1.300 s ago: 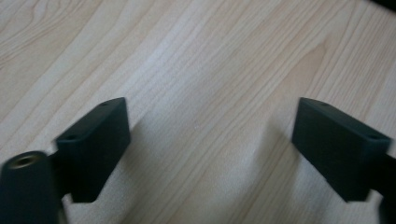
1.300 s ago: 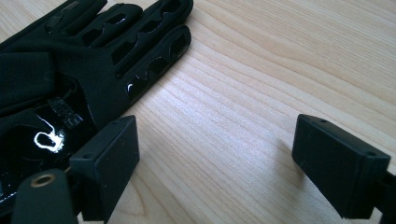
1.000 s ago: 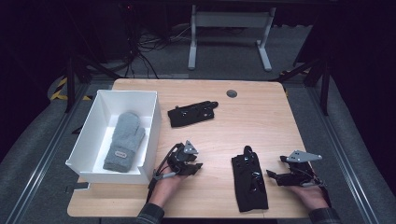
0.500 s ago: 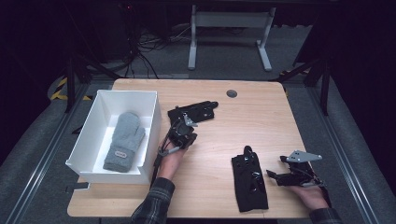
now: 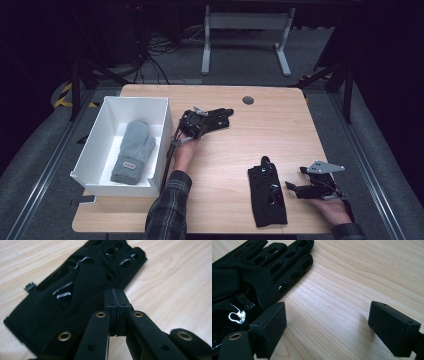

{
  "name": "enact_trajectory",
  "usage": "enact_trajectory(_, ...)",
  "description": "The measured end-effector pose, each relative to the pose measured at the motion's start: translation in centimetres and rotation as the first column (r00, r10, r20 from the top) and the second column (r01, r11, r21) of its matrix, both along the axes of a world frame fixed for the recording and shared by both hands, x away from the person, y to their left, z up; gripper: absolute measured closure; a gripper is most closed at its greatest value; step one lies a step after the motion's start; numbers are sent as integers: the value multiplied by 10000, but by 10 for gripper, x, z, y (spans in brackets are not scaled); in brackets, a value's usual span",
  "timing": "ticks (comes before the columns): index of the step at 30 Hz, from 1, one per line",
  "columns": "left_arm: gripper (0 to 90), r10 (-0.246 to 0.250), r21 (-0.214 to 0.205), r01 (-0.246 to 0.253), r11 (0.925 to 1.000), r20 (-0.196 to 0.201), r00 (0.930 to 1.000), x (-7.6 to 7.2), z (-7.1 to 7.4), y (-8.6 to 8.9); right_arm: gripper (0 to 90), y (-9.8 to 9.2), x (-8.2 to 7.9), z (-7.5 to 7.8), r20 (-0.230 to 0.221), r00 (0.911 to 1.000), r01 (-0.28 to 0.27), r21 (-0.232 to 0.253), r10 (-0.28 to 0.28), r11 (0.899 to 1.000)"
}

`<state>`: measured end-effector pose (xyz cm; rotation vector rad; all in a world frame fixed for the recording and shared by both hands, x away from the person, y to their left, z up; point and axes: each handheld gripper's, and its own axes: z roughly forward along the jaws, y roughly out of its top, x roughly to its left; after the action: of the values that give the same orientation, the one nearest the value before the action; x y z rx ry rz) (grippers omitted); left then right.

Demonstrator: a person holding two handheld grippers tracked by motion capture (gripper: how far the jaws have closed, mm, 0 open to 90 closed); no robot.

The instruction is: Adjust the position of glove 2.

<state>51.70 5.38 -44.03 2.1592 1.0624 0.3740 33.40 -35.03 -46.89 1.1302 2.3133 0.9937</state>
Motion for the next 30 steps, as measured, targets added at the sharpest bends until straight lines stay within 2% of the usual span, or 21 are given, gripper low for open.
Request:
enact_trajectory(3, 900, 4, 170, -7, 9999, 176, 9998, 11, -2, -3, 156, 0, 0, 0, -9, 10000, 5, -4, -5, 10000)
enact_trajectory(5, 900, 31, 338, -34, 9994, 109, 9999, 14, -4, -3, 156, 0, 0, 0, -12, 10000, -2, 0, 2, 10000)
enact_trajectory(8, 900, 52, 515, -40, 9987, -240, 9997, 18, -11, -1, 156, 0, 0, 0, -7, 10000, 13, 2, -13, 10000)
enact_trajectory(9, 900, 40, 530, -22, 9986, -337, 9994, 18, -14, -1, 156, 0, 0, 0, -10, 10000, 27, 2, -27, 10000)
enact_trajectory(12, 900, -3, 225, 15, 9997, -515, 9987, 15, -15, 1, 156, 0, 0, 0, -7, 10000, 43, 6, -43, 10000)
enact_trajectory(15, 900, -257, 350, 286, 9990, -791, 9965, 9, -13, -2, 156, 0, 0, 0, -1, 10000, 79, 8, -79, 10000)
enact_trajectory(19, 900, -607, 488, 651, 9967, -873, 9943, -3, -11, -7, 155, 0, 0, 0, 3, 10000, 90, 11, -90, 10000)
enact_trajectory(24, 900, -902, 343, 940, 9950, -993, 9910, -17, -11, -11, 155, 0, 0, 0, 1, 10000, 89, 10, -89, 10000)
enact_trajectory(30, 900, -1330, -95, 1327, 9911, -1062, 9854, -41, -14, -16, 155, 0, 0, 0, -3, 10000, 93, 14, -93, 10000)
